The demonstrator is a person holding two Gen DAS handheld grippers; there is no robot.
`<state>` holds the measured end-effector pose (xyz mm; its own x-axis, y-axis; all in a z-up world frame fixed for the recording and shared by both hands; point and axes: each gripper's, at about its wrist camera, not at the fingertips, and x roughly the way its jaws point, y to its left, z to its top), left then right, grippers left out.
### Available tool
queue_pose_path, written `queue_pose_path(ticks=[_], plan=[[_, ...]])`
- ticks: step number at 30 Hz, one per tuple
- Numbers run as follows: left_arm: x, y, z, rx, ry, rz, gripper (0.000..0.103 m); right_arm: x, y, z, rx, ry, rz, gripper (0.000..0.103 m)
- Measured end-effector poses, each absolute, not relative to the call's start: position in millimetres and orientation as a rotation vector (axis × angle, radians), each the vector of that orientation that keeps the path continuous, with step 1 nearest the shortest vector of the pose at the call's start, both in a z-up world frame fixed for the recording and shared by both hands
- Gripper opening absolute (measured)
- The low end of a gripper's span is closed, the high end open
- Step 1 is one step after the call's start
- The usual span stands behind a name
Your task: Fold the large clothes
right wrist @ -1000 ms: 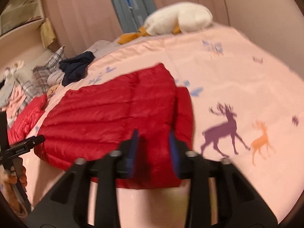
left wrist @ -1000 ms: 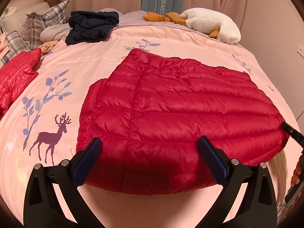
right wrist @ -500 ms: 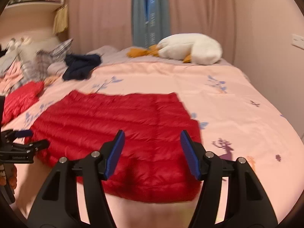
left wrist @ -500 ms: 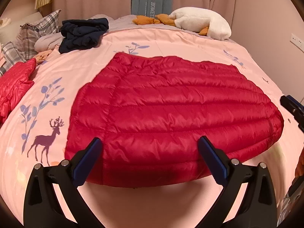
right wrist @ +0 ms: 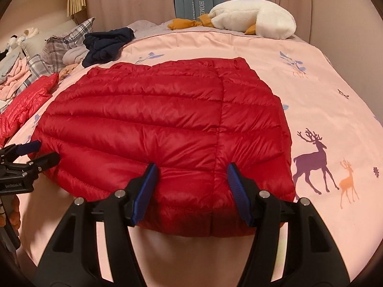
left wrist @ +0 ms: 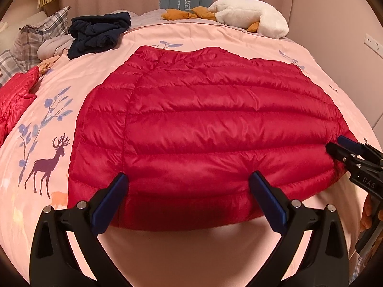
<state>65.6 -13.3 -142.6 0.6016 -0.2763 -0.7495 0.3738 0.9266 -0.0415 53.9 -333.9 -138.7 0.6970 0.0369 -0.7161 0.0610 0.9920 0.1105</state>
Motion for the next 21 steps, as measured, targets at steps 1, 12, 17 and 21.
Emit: queue_pose_path(ticks=[1, 12, 17, 21], plan=[[64, -13, -142, 0.126, 0.845, -0.377, 0.102, 52, -333, -136, 0.134, 0.791, -0.011, 0.062], [58, -14, -150, 0.149, 0.857, -0.375, 0.102, 54, -330, -142, 0.147, 0.799, 0.007, 0.064], [58, -14, -154, 0.152, 0.858, -0.378, 0.102, 54, -331, -144, 0.160, 0.813, 0.013, 0.064], [55, -10, -149, 0.140, 0.849, -0.373, 0.102, 49, -335, -135, 0.180, 0.790, 0.017, 0.064]])
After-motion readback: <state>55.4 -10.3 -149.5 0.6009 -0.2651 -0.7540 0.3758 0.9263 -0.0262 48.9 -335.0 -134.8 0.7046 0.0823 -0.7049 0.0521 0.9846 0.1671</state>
